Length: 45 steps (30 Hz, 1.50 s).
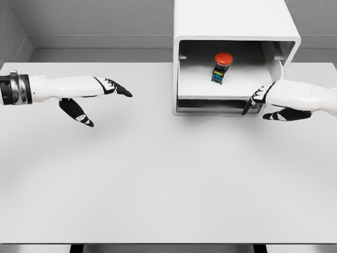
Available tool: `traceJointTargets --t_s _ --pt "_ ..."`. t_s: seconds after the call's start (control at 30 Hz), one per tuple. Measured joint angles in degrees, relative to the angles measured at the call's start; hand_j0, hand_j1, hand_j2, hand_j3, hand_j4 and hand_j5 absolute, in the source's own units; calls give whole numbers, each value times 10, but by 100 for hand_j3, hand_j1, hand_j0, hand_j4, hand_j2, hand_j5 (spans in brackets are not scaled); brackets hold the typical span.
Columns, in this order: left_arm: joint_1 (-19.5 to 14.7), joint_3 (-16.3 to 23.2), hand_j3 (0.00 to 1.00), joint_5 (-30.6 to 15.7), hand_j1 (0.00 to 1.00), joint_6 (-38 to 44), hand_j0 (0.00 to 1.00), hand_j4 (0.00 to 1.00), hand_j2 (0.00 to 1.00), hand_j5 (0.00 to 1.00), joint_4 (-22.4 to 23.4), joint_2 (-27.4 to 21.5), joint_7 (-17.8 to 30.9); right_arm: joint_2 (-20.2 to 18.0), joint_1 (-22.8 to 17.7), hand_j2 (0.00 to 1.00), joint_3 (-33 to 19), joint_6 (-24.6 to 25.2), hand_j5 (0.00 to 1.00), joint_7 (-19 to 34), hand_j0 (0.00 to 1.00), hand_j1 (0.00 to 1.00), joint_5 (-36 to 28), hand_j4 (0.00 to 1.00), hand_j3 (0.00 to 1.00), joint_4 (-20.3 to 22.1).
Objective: Slide open multi-storey tabletop storage cabinets and put open load switch and slide close multi-storey tabletop storage cabinets
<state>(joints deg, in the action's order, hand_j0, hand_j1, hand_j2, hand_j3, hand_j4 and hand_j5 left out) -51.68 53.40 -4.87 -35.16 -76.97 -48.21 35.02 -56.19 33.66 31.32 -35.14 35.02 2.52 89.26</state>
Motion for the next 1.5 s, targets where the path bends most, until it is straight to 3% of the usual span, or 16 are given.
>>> traceJointTargets --t_s 0.37,0.87,0.93,0.97,1.03,1.07,1.13,1.2,1.3,1.5 --pt "0 1 100 0 100 0 100 100 100 100 0 -1 0 47 91 66 79 0 66 0 66 66 8 66 66 -72" --pt "0 1 100 2 100 0 100 100 100 100 1 -5 0 98 150 66 139 3 66 10 66 66 -10 66 66 -152" --pt "2 1 100 3 100 0 100 100 100 100 2 -10 0 91 128 69 133 17 69 14 69 69 -37 69 69 -140" --pt "3 1 100 3 100 0 100 100 100 100 3 -12 0 77 92 73 125 12 73 10 73 73 -21 73 73 -119" --pt "4 1 100 3 100 0 100 100 100 100 5 -13 0 41 -20 80 56 4 80 6 80 80 2 80 80 -60" --pt "5 1 100 3 100 0 100 100 100 100 6 -14 0 22 -56 85 10 2 85 4 85 85 6 85 85 -32" --pt "5 1 100 3 100 0 100 100 100 100 7 -14 0 -8 -95 100 -67 1 100 2 100 100 8 100 100 5" --pt "5 2 100 3 100 0 100 100 100 100 8 -15 0 -29 -140 100 -129 0 100 1 100 100 -1 100 100 33" --pt "5 2 100 3 100 0 100 100 100 100 8 -15 0 -48 -155 100 -180 0 100 0 100 100 -25 100 100 63" --pt "6 2 100 3 100 0 100 100 100 100 9 -15 0 -58 -176 100 -201 0 100 0 100 100 -38 100 100 78"
